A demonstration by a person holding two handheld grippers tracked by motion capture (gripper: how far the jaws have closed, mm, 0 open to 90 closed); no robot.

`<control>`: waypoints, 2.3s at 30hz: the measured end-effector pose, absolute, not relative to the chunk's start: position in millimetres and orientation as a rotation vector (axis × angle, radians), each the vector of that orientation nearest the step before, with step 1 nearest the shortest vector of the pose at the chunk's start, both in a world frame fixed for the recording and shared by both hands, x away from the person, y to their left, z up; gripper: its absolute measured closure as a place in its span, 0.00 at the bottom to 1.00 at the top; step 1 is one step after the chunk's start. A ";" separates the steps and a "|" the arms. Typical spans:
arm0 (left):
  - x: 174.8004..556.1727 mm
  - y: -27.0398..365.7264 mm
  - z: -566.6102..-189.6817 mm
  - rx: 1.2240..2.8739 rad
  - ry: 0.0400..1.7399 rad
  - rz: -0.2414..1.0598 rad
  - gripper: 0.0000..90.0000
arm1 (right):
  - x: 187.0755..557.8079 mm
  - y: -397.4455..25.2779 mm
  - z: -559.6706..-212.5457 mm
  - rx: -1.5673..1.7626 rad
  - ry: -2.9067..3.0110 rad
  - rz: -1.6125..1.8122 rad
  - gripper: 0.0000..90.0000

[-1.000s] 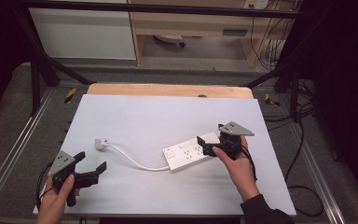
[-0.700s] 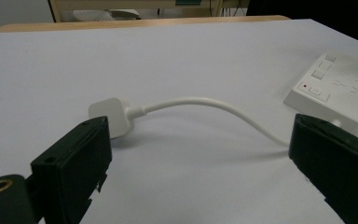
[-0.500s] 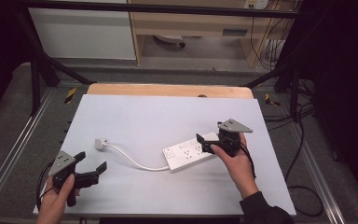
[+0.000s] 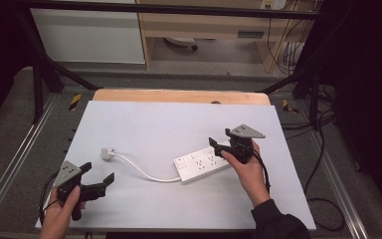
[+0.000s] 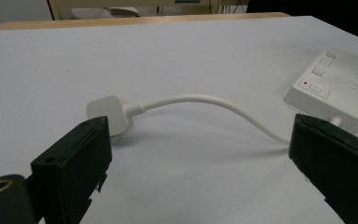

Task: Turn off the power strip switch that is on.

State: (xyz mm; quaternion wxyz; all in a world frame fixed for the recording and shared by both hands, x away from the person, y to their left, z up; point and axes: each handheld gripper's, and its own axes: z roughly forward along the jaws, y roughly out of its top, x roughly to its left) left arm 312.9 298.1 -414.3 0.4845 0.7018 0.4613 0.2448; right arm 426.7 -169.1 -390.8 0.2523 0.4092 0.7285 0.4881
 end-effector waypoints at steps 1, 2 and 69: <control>313.0 298.0 -414.3 1.709 1.124 0.596 0.06 | 427.0 -168.7 -390.9 1.110 1.978 1.326 0.39; 313.0 298.0 -414.3 1.712 1.123 0.597 0.06 | 427.4 -168.3 -391.0 1.108 1.979 1.330 0.43; 312.8 298.0 -414.4 1.719 1.121 0.597 0.06 | 447.8 -164.2 -430.5 1.100 2.062 1.245 1.00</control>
